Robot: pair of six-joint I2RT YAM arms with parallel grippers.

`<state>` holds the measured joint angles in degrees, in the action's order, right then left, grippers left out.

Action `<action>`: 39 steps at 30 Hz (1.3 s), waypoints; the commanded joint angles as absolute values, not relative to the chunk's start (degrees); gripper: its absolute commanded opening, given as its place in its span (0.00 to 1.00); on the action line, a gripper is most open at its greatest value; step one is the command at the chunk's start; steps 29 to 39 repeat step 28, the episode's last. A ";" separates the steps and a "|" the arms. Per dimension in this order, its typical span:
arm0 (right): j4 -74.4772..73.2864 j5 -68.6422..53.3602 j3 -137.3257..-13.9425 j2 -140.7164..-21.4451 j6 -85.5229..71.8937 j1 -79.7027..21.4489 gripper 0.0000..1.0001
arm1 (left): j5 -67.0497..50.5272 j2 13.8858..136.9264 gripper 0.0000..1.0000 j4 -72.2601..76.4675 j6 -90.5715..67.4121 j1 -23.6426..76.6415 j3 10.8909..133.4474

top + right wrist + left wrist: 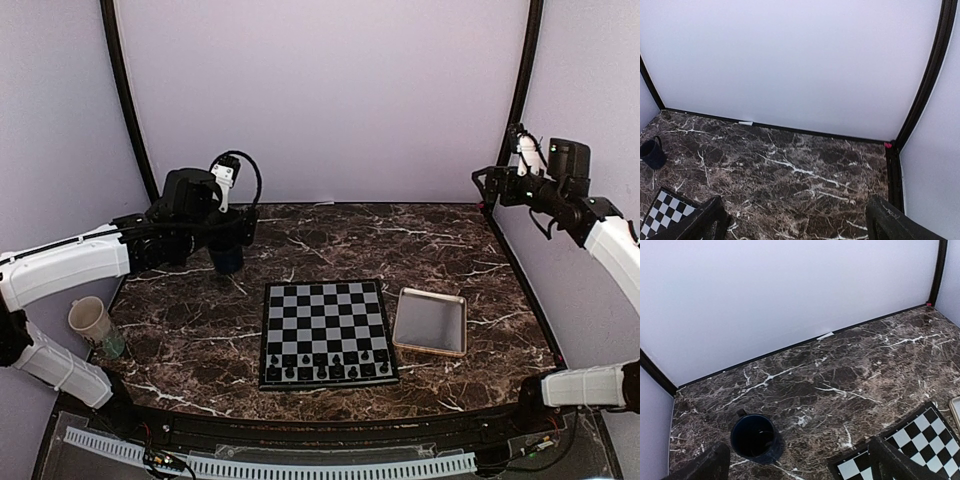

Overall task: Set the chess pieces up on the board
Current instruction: Reset both arms

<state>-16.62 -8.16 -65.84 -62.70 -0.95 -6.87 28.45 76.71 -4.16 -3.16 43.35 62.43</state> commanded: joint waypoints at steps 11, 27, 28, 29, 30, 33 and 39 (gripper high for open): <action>-14.43 -15.54 -63.36 -61.89 -2.21 -1.83 0.97 | 29.44 71.10 0.99 0.77 -1.47 42.39 58.39; -14.14 -25.62 -62.59 -62.46 -1.50 0.10 0.98 | 27.32 71.14 0.99 1.14 -1.12 42.36 57.53; -14.07 -25.95 -62.36 -62.33 -0.97 0.31 0.97 | 27.29 71.11 0.99 1.14 -1.14 42.39 57.52; -14.07 -25.95 -62.36 -62.33 -0.97 0.31 0.97 | 27.29 71.11 0.99 1.14 -1.14 42.39 57.52; -14.07 -25.95 -62.36 -62.33 -0.97 0.31 0.97 | 27.29 71.11 0.99 1.14 -1.14 42.39 57.52; -14.07 -25.95 -62.36 -62.33 -0.97 0.31 0.97 | 27.29 71.11 0.99 1.14 -1.14 42.39 57.52; -14.07 -25.95 -62.36 -62.33 -0.97 0.31 0.97 | 27.29 71.11 0.99 1.14 -1.14 42.39 57.52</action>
